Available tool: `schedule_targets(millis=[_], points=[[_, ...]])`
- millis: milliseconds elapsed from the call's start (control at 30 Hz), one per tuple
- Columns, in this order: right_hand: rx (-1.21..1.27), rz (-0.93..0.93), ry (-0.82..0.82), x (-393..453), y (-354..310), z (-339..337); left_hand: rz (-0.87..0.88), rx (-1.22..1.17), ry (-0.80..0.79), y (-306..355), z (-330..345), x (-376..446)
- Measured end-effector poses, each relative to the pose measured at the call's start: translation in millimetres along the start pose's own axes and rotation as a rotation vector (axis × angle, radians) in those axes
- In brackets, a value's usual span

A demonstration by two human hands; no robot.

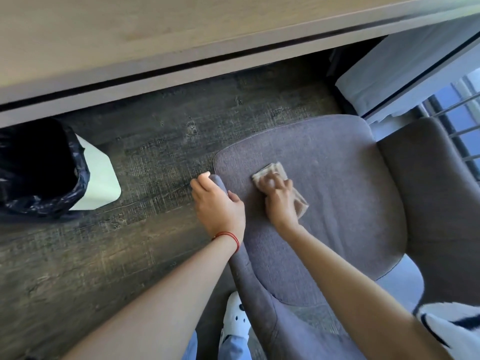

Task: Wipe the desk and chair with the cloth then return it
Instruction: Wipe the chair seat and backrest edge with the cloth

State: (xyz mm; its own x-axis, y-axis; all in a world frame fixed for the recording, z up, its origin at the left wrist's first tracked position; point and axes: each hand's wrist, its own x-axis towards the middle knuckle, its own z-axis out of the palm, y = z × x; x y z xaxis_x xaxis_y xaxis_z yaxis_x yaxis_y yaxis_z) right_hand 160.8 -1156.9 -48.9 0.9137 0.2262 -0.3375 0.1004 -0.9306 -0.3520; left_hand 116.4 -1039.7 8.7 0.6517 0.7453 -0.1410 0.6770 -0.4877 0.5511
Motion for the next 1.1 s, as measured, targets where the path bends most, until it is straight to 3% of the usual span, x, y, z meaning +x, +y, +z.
schedule_targets(millis=[67, 233, 433, 500, 600, 633, 767, 833, 900, 1000, 1033, 1100], points=[[-0.049, -0.163, 0.002, -2, 4, -5, 0.0, 0.005, 0.002, 1, -1, -1], [0.082, 0.179, 0.253, 24, 13, -18, 0.001, -0.001, 0.005, 0, 1, 1], [-0.06, -0.148, 0.011, -21, 1, 6, -0.005, -0.011, -0.007, 0, -1, 0], [-0.064, -0.083, 0.075, -8, 13, -9, -0.007, -0.013, -0.01, 0, 0, 0], [0.017, 0.248, 0.254, 20, 21, -27, -0.002, -0.016, 0.002, 0, 2, 0], [0.059, 0.268, 0.259, 22, 16, -23, 0.002, -0.014, 0.005, -1, 2, 0], [0.105, -0.045, 0.072, -20, -19, 14, -0.004, -0.014, -0.002, -1, 0, 0], [0.107, -0.162, 0.086, -37, -19, 13, -0.016, -0.01, -0.006, 1, -2, -1], [0.145, -0.073, 0.189, -21, -13, 1, -0.004, -0.014, -0.006, 1, -2, -1], [0.277, 0.242, 0.294, 20, -5, -13, -0.002, -0.014, 0.005, 0, 2, 1], [0.217, 0.253, 0.275, 25, -6, -10, -0.002, -0.011, 0.008, 0, 3, 1], [0.102, 0.101, 0.172, 16, -15, 7, 0.0, -0.001, 0.01, -2, 2, 1]])
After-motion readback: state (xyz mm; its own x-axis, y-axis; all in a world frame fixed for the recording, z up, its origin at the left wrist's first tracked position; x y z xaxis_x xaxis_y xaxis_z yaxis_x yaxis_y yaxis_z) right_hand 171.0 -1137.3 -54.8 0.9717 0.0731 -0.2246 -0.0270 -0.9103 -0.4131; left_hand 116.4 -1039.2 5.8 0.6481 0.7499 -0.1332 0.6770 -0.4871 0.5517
